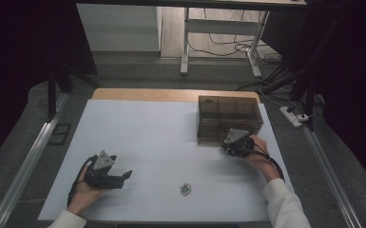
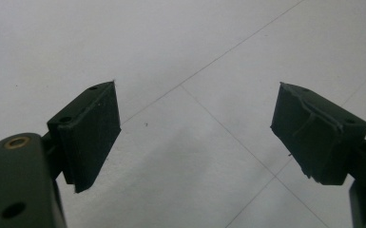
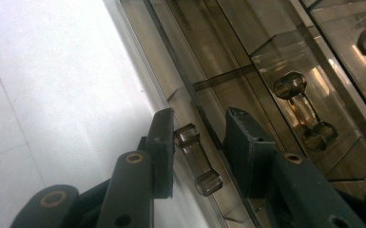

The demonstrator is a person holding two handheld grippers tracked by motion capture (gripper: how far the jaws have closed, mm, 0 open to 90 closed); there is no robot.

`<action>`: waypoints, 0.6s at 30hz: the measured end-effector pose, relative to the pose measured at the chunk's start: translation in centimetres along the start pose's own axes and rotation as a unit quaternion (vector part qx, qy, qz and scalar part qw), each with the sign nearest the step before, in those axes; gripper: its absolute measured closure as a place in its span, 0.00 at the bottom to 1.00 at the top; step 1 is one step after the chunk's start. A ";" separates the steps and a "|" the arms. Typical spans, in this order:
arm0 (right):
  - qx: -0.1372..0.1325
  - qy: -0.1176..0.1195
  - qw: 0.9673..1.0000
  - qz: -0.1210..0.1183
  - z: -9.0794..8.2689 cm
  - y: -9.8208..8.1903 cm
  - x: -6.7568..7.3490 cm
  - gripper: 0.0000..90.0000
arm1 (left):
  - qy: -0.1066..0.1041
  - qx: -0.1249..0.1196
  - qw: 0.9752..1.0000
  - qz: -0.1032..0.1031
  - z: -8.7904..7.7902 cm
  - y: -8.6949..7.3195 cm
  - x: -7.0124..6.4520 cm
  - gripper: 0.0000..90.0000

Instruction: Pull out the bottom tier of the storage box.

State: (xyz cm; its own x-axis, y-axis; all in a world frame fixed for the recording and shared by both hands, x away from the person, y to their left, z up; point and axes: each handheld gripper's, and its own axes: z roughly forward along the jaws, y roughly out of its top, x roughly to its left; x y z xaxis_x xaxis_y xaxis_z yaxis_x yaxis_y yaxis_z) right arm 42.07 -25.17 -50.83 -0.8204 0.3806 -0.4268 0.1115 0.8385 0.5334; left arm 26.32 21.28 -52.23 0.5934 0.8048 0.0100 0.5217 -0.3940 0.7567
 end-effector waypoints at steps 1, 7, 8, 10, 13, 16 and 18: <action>-0.001 0.000 1.000 -0.002 0.0 0.0 0.0 0.71 | 0.000 0.000 1.000 0.000 0.0 0.0 0.0 0.18; 0.004 0.004 1.000 -0.002 -0.3 0.0 0.3 0.72 | 0.001 0.001 1.000 -0.002 0.1 0.0 0.1 0.18; 0.004 0.004 1.000 -0.002 -0.3 0.0 0.4 0.72 | 0.000 0.001 1.000 -0.001 0.1 0.0 0.1 0.18; 0.004 0.005 1.000 -0.001 -0.3 0.0 0.4 0.72 | 0.000 0.002 1.000 0.001 0.1 0.0 0.0 0.18; 0.003 0.006 1.000 -0.001 -0.3 0.0 0.4 0.72 | 0.001 0.001 1.000 -0.001 0.0 0.0 0.0 0.18; 0.004 0.009 1.000 -0.001 -0.4 0.0 0.5 0.72 | 0.001 0.001 1.000 0.000 0.0 0.0 0.0 0.18; 0.003 0.009 1.000 0.000 -0.4 0.0 0.5 0.72 | 0.001 0.001 1.000 0.002 0.0 0.0 0.0 0.18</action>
State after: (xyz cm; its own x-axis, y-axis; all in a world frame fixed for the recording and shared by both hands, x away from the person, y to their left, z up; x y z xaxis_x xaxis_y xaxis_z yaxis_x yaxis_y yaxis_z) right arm 41.39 -25.13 -50.72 -0.8306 0.3729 -0.4136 0.1140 0.8408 0.5291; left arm 26.27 21.27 -52.24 0.5943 0.8041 0.0137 0.5209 -0.3979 0.7552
